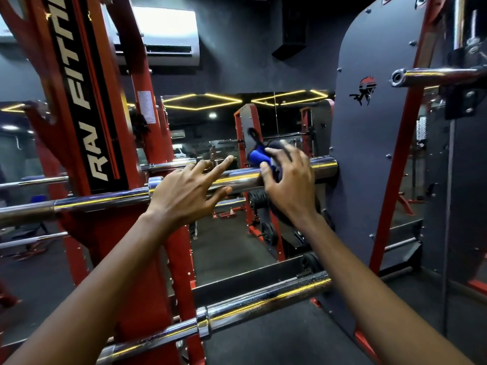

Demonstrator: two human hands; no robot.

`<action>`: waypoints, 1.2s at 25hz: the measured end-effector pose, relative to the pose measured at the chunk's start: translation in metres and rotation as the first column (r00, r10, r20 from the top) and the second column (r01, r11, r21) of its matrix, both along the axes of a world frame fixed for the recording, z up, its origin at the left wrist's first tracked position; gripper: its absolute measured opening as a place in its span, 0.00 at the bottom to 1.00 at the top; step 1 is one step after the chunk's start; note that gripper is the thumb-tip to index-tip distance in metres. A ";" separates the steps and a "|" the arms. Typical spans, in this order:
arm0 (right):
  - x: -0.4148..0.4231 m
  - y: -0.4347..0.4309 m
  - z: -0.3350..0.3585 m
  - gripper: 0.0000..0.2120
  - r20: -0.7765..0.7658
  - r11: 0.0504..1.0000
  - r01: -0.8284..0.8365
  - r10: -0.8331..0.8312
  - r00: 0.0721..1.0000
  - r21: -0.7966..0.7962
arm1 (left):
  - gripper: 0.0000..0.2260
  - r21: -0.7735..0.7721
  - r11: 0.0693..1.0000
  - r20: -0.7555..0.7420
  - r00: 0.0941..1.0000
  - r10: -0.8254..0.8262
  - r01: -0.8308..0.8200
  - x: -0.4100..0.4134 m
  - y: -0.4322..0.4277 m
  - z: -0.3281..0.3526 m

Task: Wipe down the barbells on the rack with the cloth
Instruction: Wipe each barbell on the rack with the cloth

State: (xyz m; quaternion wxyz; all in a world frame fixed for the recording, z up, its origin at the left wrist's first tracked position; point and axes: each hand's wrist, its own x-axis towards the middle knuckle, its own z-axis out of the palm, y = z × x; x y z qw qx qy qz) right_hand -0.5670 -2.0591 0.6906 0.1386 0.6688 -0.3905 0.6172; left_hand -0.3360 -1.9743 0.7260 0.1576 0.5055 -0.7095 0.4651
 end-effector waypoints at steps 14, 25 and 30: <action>-0.015 -0.027 -0.030 0.19 0.070 0.990 0.003 0.007 0.998 -0.140 | 0.28 0.098 0.993 -0.099 0.993 0.069 -0.059 -0.047 -0.022 0.006; -0.010 -0.021 -0.020 0.25 0.847 0.964 -0.244 0.212 0.487 -0.102 | 0.30 0.055 0.996 -0.155 0.985 0.077 -0.069 -0.054 -0.024 0.005; -0.016 -0.044 -0.029 0.28 0.948 0.586 -0.754 0.279 -0.155 -0.296 | 0.31 0.102 0.995 -0.222 0.975 0.023 -0.001 -0.075 -0.045 0.016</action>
